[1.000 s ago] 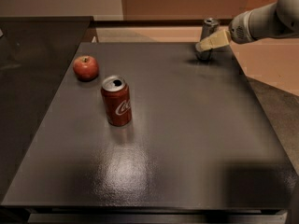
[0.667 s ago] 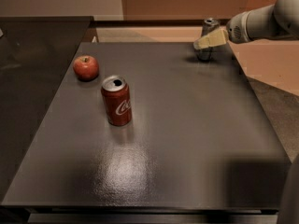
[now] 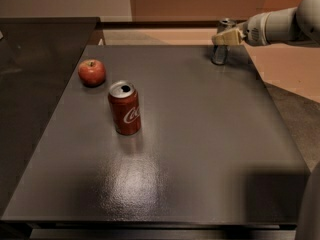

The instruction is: Knock redbull can over

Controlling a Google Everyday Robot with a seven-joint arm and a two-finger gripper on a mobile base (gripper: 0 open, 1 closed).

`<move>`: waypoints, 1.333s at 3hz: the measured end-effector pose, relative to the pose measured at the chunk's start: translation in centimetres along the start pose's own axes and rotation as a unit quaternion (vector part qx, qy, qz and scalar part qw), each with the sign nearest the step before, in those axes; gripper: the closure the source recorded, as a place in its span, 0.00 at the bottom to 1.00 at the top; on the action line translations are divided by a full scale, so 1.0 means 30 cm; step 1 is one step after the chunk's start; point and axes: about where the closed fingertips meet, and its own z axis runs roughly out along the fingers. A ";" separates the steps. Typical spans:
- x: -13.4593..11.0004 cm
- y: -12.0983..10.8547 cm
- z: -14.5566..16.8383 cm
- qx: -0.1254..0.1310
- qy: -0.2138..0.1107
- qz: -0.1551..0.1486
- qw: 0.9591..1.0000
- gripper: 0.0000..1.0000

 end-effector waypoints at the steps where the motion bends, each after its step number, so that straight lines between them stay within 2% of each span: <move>1: -0.008 0.008 -0.013 -0.008 -0.012 0.000 1.000 0.65; 2: -0.028 0.033 -0.041 -0.017 -0.018 -0.014 1.000 0.88; 3: -0.049 0.089 -0.097 -0.034 0.011 -0.044 0.998 1.00; 4: -0.043 0.155 -0.171 -0.052 0.059 -0.074 0.994 1.00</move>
Offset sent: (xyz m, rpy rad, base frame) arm -0.0269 -0.0014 0.0283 0.0023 -0.0642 0.0704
